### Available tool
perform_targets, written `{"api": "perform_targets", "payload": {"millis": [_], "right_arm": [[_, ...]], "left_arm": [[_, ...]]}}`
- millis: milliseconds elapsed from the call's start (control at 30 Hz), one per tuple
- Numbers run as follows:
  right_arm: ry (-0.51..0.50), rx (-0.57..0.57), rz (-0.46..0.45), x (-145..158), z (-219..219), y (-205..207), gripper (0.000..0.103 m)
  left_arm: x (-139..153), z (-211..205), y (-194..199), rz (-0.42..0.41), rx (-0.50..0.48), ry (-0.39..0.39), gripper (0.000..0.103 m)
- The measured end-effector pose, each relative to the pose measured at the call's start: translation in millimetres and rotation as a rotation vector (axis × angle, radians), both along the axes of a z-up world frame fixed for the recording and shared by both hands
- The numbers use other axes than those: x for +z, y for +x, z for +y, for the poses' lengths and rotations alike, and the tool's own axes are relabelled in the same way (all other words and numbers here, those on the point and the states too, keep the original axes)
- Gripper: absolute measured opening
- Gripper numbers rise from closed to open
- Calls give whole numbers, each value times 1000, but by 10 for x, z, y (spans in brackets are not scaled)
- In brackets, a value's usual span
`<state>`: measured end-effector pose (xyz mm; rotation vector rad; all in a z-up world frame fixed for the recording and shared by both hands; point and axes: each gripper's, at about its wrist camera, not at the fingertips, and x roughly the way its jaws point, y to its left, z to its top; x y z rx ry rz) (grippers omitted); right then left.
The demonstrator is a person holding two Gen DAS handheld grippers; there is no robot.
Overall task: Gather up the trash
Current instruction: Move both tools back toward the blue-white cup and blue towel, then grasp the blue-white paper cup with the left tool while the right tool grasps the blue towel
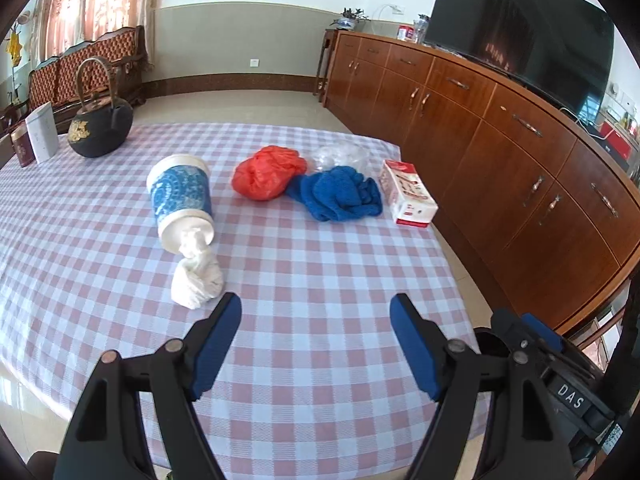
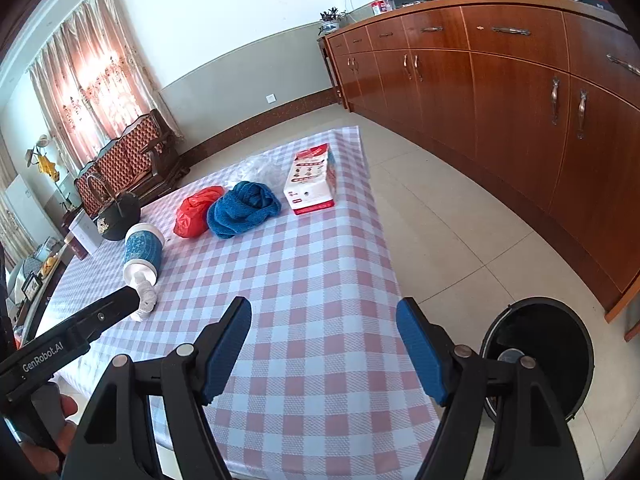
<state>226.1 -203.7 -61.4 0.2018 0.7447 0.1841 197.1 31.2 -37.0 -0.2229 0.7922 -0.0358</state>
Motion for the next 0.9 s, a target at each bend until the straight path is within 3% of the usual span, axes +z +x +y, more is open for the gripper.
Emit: {"api": "perform_targets", "payload": {"millis": [533,900], "right_arm": [[-9,92,14,-4,647,547,79],[-29,133,35,-123,1041,1035,80]], "left_arm": [[-147,704,470,40,121,-43,78],[-307,918,908,81,146,-41,78]]}}
